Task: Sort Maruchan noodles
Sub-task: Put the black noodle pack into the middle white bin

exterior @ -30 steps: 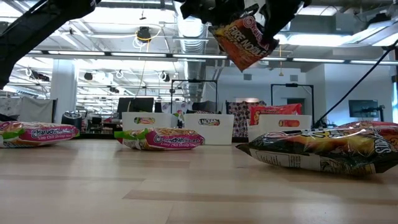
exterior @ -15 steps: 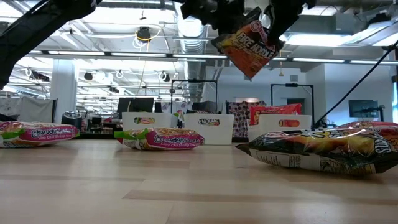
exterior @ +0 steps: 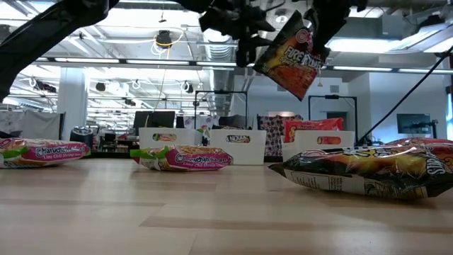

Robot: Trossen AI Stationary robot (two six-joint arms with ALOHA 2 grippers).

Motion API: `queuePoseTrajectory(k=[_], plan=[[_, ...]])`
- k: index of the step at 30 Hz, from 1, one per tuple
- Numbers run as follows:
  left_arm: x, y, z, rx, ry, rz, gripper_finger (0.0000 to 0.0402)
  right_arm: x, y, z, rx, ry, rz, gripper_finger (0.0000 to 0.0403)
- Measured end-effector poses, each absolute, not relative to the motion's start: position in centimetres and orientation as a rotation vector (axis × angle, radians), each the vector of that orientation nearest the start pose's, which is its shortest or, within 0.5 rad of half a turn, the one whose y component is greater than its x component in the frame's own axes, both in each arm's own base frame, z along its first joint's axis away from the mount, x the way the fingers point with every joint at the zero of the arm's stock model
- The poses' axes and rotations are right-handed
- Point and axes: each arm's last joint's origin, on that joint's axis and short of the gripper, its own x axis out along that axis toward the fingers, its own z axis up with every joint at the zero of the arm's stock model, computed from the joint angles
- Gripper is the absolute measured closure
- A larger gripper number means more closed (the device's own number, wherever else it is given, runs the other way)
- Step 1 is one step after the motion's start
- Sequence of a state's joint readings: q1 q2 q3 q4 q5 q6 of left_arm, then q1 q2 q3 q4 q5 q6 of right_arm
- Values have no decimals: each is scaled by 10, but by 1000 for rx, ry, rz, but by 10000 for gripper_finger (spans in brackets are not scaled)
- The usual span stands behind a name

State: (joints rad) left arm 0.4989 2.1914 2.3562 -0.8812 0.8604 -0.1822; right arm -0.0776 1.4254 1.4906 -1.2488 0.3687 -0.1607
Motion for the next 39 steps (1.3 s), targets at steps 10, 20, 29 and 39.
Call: queuePoseTrajectory(k=[10, 20, 29, 39], plan=[[386, 210, 394, -550, 582, -236, 280, 256, -64, 356, -216, 1160, -426, 394], [333, 185, 450, -379, 571, -61, 281, 259, -106, 363, -62, 981, -575, 394], [290, 160, 481, -329, 599, 84, 281, 259, -139, 376, 10, 770, -676, 394], [259, 140, 499, -343, 604, 138, 281, 260, -173, 405, 81, 376, -742, 394]])
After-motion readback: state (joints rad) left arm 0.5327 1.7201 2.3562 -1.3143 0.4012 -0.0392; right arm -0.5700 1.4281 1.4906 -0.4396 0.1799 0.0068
